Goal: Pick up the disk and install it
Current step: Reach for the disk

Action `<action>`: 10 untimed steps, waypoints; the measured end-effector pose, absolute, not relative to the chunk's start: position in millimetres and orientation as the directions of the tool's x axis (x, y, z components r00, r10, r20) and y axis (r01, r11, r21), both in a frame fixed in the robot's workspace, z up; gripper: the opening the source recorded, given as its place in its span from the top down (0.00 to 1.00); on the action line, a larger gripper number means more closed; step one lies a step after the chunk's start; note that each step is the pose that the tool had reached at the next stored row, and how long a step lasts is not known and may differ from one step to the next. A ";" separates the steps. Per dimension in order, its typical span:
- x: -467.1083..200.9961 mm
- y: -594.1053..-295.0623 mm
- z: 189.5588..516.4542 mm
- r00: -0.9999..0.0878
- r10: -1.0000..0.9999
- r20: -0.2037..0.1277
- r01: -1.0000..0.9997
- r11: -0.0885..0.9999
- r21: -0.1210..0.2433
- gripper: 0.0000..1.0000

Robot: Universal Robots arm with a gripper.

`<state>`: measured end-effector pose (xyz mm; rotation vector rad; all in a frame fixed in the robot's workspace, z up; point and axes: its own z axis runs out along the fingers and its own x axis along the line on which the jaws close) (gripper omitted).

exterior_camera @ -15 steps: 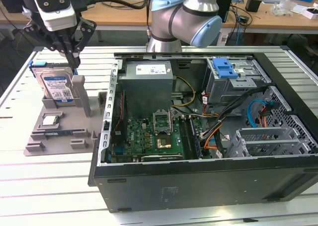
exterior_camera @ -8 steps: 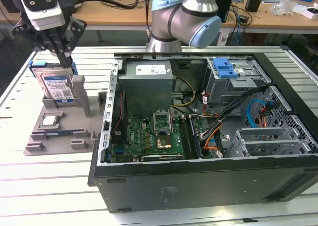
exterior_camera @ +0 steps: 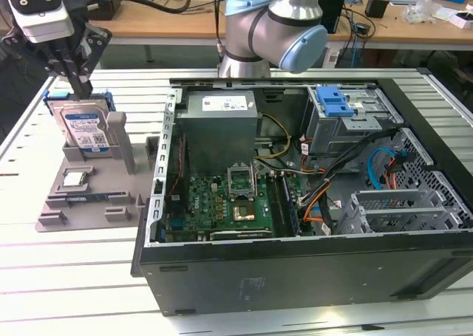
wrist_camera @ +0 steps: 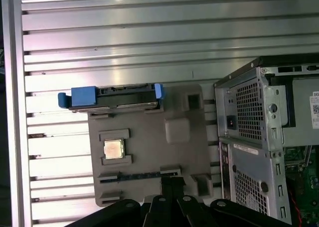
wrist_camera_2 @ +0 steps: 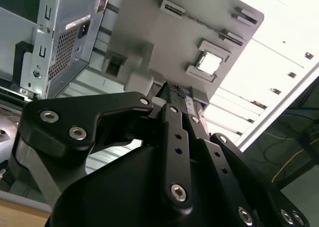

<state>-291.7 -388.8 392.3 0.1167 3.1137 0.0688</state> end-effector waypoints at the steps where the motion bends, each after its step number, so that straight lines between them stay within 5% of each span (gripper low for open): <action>1: -295.9 -388.3 392.2 -0.997 0.075 -0.023 0.074 0.996 0.045 0.89; 10: -318.9 -386.2 391.8 -0.997 0.075 -0.023 0.074 0.996 0.045 0.89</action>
